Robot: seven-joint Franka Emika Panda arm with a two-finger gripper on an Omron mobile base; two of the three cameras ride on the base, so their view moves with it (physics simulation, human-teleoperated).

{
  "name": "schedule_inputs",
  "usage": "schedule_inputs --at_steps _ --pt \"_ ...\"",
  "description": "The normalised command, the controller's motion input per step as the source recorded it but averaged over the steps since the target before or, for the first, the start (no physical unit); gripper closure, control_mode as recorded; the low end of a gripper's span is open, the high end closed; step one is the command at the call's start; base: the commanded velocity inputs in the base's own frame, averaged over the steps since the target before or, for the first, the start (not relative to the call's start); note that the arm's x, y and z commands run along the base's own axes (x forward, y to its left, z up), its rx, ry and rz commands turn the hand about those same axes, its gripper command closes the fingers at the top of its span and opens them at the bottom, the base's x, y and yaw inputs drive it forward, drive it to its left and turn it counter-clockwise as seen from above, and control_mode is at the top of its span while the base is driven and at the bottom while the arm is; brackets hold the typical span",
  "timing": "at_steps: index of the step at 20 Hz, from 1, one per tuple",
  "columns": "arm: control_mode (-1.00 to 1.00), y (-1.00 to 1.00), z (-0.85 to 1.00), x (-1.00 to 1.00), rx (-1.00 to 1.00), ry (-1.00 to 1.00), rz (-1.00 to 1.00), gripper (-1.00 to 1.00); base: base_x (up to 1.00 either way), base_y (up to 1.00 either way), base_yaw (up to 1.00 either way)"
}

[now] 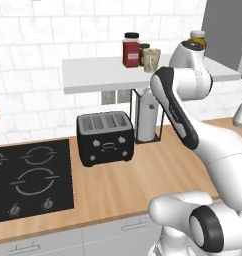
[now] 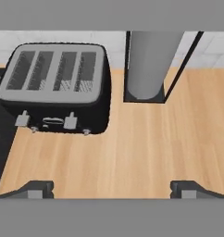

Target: Gather all objects into one cabinet and sort the glasses and bowls to opposite sides.

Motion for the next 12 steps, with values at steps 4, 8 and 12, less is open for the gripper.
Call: schedule_inputs --at_steps 4,8,12 --pt "-1.00 0.11 0.51 0.00 -0.01 -0.11 0.00 -1.00 0.00 0.00 0.00" --pt "-1.00 0.06 0.54 0.01 -0.03 -0.19 0.00 -1.00 0.00 0.00 0.00" --pt "-1.00 0.01 0.48 0.11 0.00 -0.13 0.00 -1.00 0.00 0.00 0.00"
